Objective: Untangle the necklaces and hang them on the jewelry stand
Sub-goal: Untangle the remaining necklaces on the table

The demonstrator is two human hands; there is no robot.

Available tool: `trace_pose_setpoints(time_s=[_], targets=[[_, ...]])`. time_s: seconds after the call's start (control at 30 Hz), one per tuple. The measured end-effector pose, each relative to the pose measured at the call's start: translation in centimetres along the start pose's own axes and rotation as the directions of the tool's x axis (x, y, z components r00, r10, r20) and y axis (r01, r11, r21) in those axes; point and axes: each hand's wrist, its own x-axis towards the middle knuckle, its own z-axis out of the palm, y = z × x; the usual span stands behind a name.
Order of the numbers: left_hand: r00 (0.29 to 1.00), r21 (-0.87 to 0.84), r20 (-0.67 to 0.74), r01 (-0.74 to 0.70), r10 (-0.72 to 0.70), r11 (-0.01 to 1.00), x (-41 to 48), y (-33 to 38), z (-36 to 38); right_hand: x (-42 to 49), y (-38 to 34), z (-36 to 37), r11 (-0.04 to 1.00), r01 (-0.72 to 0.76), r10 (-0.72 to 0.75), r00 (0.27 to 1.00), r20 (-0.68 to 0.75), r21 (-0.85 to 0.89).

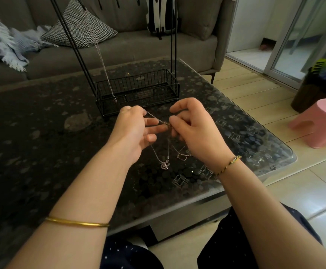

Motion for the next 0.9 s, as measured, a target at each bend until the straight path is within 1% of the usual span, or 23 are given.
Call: trace_pose_setpoints(time_s=[0.1, 0.17, 0.27, 0.37, 0.5, 0.6, 0.67, 0.73, 0.8, 0.9], targets=[[0.996, 0.01, 0.077, 0.035, -0.035, 0.999, 0.0, 0.1, -0.1, 0.1, 0.0, -0.1, 0.994, -0.053, 0.053, 0.999, 0.001, 0.095], [0.987, 0.084, 0.155, 0.021, -0.034, 0.996, 0.1, 0.2, -0.4, 0.1, 0.0, -0.2, 0.982, -0.097, 0.096, 0.995, 0.01, 0.161], [0.966, 0.22, 0.258, -0.077, 0.018, 0.973, 0.0, 0.3, -0.8, 0.1, 0.0, -0.3, 0.965, -0.132, 0.129, 0.991, 0.028, 0.225], [0.935, 0.315, 0.343, -0.205, 0.09, 0.927, -0.2, 0.1, -1.0, 0.2, -0.1, -0.4, 0.96, -0.14, 0.135, 0.99, 0.036, 0.241], [0.911, 0.408, 0.372, -0.333, 0.178, 0.85, -0.1, -0.3, -1.1, 0.1, 0.0, -0.4, 0.952, -0.148, 0.141, 0.989, 0.042, 0.268], [0.904, 0.457, 0.363, -0.384, 0.226, 0.802, 0.0, -0.4, -1.1, 0.1, -0.2, -0.5, 0.933, -0.168, 0.158, 0.986, 0.058, 0.319], [0.908, 0.449, 0.345, -0.383, 0.238, 0.807, 0.1, -0.3, -1.1, 0.1, -0.3, -0.7, 0.915, -0.174, 0.16, 0.985, 0.069, 0.364], [0.923, 0.401, 0.321, -0.337, 0.214, 0.852, 0.0, -0.1, -1.0, 0.2, -0.2, -0.9, 0.907, -0.159, 0.141, 0.987, 0.075, 0.391], [0.939, 0.333, 0.304, -0.264, 0.162, 0.905, -0.1, 0.1, -1.0, 0.2, -0.2, -1.0, 0.919, -0.136, 0.117, 0.99, 0.073, 0.371], [0.949, 0.253, 0.303, -0.171, 0.09, 0.952, -0.3, 0.4, -0.9, 0.1, 0.0, -1.1, 0.934, -0.143, 0.129, 0.99, 0.062, 0.329]])
